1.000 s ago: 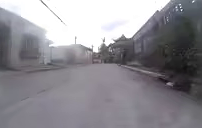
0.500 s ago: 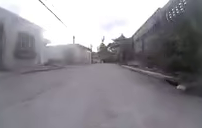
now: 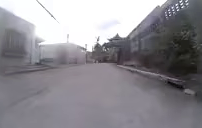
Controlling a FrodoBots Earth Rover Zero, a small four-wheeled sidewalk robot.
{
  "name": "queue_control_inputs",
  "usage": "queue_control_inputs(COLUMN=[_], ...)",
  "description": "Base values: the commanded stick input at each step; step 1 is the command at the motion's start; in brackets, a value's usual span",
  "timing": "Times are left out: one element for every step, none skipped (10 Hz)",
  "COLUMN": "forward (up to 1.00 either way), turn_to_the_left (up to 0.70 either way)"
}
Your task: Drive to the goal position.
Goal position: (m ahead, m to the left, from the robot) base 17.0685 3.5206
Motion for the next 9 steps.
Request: queue_control_inputs(forward=[1.0, 1.0, 1.0, 1.0, 1.0, 1.0, 1.0, 1.0, 1.0], turn_to_the_left=[0.0, 0.0, 0.0, 0.0, 0.0, 0.0, -0.03, -0.25, -0.32])
